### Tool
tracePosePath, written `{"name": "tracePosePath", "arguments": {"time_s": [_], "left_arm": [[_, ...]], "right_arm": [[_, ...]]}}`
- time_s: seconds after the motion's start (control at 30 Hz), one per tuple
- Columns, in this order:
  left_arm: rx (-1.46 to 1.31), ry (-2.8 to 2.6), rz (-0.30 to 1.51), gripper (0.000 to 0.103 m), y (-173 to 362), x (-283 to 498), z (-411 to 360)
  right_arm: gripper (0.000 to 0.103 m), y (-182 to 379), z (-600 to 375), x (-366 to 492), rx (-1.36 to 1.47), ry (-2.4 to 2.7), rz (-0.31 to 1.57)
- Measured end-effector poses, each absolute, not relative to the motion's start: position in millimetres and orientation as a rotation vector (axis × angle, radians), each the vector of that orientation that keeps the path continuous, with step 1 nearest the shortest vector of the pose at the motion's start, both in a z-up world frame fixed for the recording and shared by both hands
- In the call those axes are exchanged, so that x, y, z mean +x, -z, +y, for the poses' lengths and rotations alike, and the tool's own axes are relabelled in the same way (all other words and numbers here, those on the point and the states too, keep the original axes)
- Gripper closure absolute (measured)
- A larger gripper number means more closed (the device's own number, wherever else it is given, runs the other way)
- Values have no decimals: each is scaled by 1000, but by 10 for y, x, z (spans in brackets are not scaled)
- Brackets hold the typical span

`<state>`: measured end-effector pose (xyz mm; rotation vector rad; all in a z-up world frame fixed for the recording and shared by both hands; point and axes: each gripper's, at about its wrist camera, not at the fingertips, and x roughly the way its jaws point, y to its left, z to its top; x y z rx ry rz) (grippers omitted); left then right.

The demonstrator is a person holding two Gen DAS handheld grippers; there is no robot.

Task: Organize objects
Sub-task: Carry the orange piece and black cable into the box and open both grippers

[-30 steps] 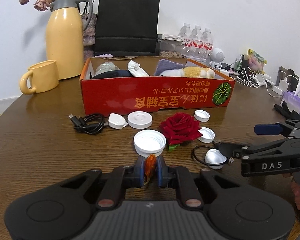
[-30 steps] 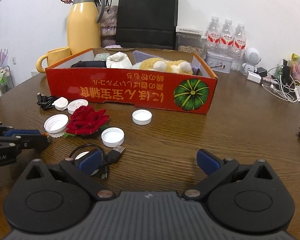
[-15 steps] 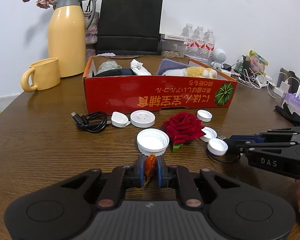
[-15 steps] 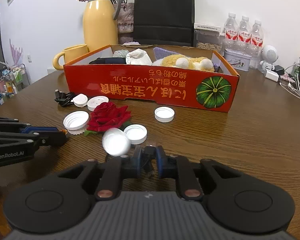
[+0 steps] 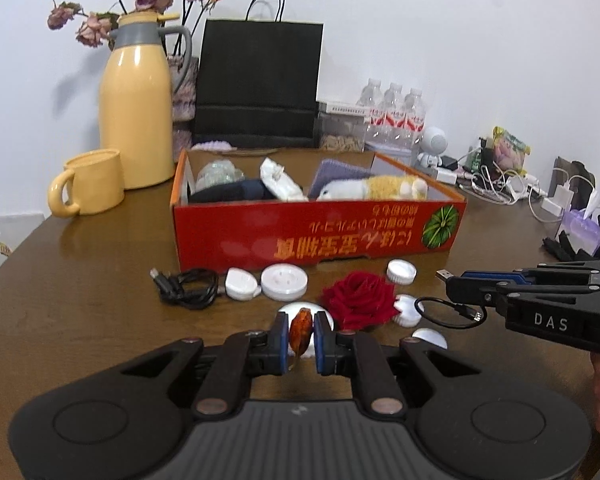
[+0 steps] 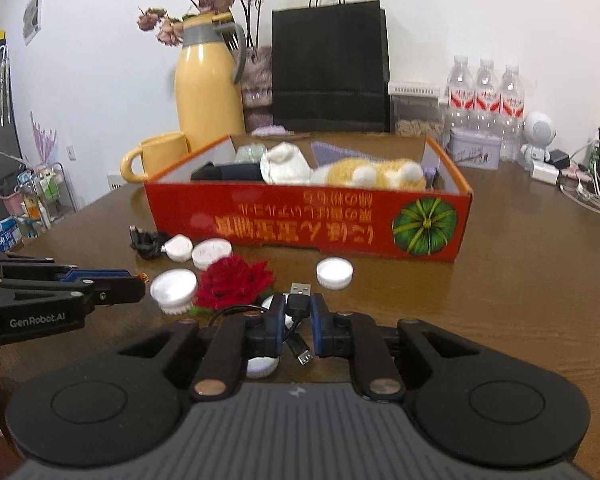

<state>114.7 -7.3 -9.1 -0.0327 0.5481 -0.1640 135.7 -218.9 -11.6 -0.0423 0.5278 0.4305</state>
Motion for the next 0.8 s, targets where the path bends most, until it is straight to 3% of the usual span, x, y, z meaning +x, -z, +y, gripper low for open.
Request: {"name": "tracePosePath", "arguments": {"time_s": [0.8], "left_arm": [[-43,148,385,92,-534,1856,-169]], "right_arm": [[90,-409,-2140,1945,-32,-399,361]]}}
